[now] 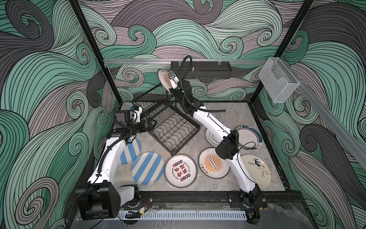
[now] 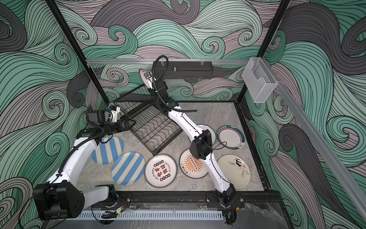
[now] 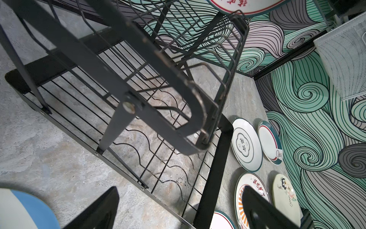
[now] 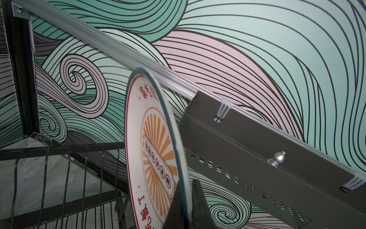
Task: Load plates into a dish rack
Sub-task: Place the plate on the dish rack.
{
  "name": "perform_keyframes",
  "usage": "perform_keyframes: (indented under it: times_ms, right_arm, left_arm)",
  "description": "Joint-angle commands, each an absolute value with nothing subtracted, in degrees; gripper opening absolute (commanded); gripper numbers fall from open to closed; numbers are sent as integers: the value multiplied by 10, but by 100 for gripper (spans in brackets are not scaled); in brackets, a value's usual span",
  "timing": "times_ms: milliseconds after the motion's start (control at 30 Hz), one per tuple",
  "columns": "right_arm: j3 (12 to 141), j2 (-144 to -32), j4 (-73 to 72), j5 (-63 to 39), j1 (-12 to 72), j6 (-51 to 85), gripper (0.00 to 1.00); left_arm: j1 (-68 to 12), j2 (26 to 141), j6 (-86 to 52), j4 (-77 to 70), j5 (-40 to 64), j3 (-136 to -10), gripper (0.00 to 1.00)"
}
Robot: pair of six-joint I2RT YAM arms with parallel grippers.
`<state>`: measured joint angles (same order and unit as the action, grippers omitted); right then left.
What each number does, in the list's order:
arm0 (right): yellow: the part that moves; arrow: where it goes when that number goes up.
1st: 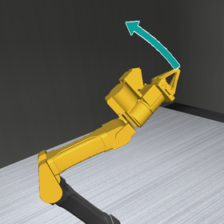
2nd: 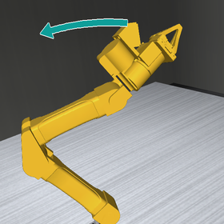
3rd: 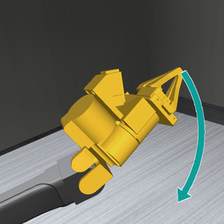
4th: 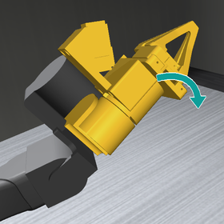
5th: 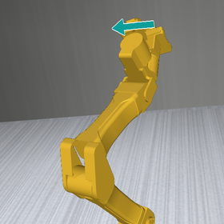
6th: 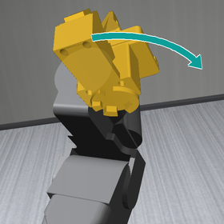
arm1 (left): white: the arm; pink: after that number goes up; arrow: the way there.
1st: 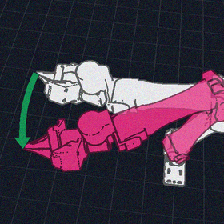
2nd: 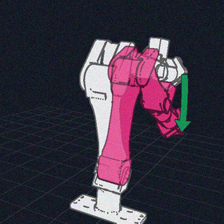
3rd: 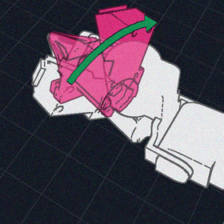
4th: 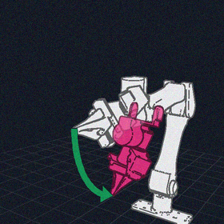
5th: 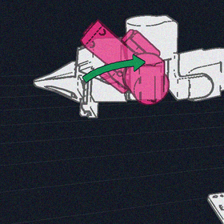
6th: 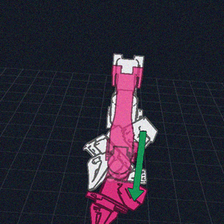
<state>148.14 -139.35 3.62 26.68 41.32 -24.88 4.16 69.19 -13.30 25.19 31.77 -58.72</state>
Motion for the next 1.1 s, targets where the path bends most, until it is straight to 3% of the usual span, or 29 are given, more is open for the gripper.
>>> perform_keyframes:
  times_ms: [0, 400, 933, 1067]
  right_arm:
    - [1488, -1397, -2, 286, 412, -249, 0]
    - [1488, -1410, 2, 303, 412, -258, 0]
    - [1517, -1426, 29, 306, 412, -241, 19]
    - [1519, -1425, 27, 305, 413, -241, 20]
  left_arm:
    - [47, 686, -131, 247, 326, -586, 99]
    - [47, 686, -133, 245, 330, -585, 99]
    - [47, 684, -134, 244, 332, -584, 99]
    - [47, 683, -134, 245, 332, -584, 99]
